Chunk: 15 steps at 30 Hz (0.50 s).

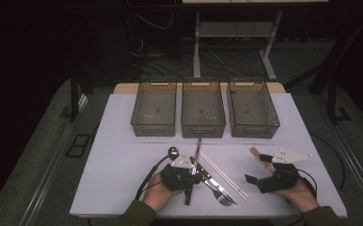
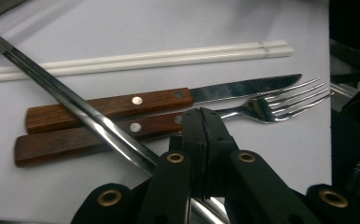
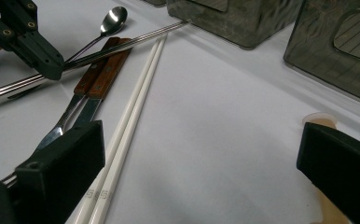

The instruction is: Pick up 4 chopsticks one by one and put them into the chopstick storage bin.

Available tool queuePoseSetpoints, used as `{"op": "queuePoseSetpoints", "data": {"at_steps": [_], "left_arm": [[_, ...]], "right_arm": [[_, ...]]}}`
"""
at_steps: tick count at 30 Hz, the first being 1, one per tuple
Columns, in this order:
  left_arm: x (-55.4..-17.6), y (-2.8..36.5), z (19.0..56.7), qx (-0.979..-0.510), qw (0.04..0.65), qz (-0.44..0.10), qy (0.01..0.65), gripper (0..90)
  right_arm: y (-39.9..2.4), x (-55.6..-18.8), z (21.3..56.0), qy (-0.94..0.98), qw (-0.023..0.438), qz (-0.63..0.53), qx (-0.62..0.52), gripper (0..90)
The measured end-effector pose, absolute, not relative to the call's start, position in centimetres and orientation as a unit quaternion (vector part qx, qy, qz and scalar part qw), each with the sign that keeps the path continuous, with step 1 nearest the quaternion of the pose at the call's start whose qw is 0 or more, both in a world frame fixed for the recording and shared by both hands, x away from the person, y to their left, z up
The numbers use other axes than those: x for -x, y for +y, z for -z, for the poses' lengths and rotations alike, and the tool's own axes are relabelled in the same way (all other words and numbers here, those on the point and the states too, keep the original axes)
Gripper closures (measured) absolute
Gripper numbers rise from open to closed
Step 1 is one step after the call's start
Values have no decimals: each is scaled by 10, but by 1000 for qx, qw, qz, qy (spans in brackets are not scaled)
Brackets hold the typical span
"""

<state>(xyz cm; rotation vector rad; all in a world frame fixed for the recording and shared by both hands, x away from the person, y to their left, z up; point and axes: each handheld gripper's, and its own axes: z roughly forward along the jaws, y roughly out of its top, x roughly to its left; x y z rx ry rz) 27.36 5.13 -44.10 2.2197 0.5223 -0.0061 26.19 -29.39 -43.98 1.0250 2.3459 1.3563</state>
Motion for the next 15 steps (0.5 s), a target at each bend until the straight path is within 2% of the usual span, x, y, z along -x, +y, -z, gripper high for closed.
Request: {"op": "queuePoseSetpoints", "data": {"at_steps": [15], "left_arm": [[-271,48,445,-897,394,-1,203,891]], "right_arm": [[-294,-262,440,805,126,-461,-352,12]]}}
